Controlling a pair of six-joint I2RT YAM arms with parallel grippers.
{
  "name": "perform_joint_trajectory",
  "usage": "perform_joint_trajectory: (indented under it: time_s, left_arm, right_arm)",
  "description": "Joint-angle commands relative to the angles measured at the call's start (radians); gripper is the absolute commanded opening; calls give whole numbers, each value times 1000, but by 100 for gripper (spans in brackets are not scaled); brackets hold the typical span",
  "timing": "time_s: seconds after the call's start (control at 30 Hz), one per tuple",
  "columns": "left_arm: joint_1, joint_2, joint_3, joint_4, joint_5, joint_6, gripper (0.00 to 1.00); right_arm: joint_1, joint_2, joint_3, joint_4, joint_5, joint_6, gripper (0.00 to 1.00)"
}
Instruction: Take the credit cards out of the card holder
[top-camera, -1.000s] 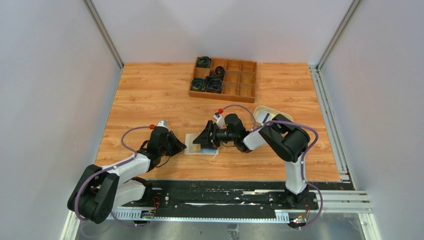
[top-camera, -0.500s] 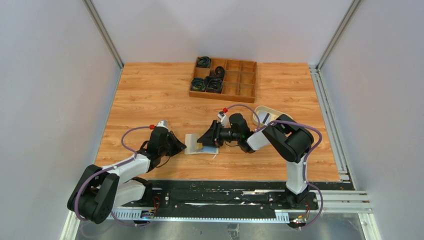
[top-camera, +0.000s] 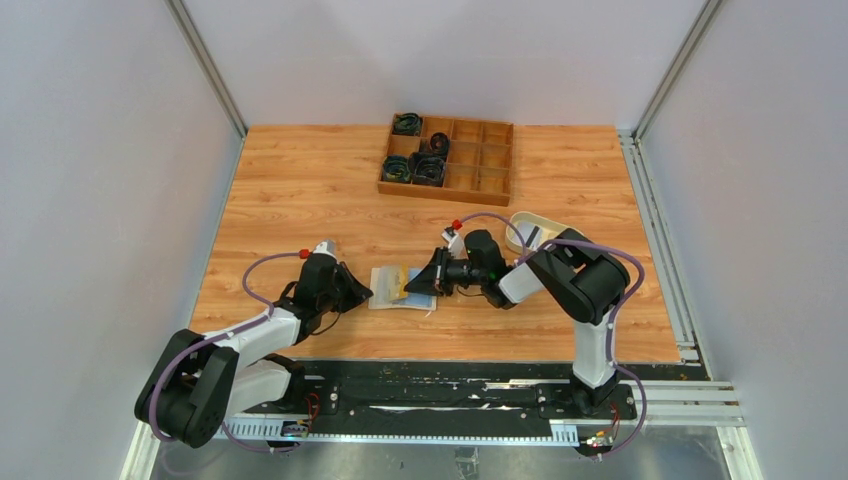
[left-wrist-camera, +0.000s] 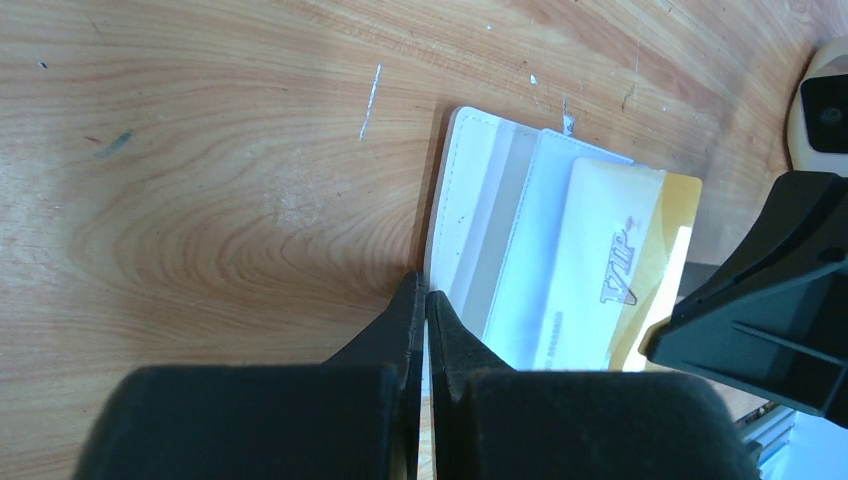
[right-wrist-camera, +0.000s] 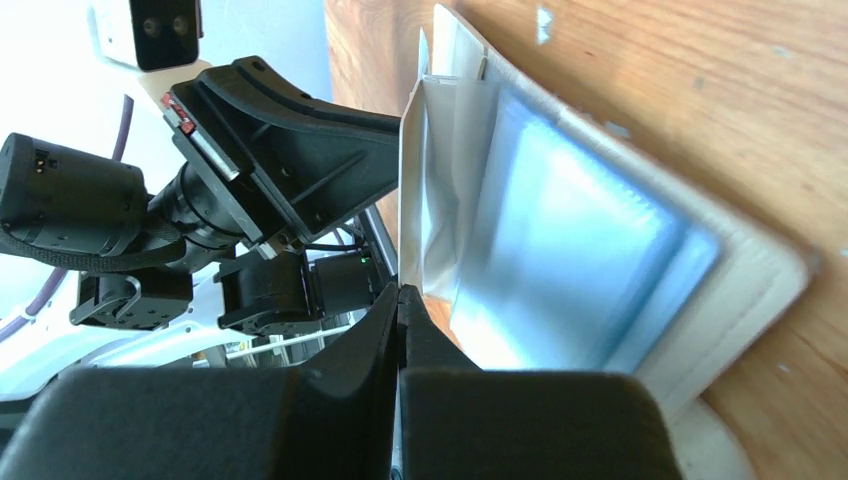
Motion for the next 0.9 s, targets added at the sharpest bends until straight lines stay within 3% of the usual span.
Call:
perform_joint_trajectory:
  time_s: [0.0, 0.1, 0.4, 0.67, 0.87]
  left_arm:
    - [-7, 10, -33, -43, -32, 30, 0]
    - [-7, 9, -34, -43, -33, 30, 0]
    - [-6, 10, -36, -43, -36, 33, 0]
    - [-7, -5, -37, -43, -32, 31, 0]
    - [-7, 3, -22, -46, -22, 39, 0]
  right_arm:
    - [-29, -58, -25, -65, -13, -67, 0]
    - [-48, -112, -30, -183, -8, -134, 0]
    - [-163, -372, 38, -755, 56, -457, 0]
    - [-531, -641, 88, -1127, 71, -632, 0]
    - [-843, -696, 77, -1283, 77, -711, 0]
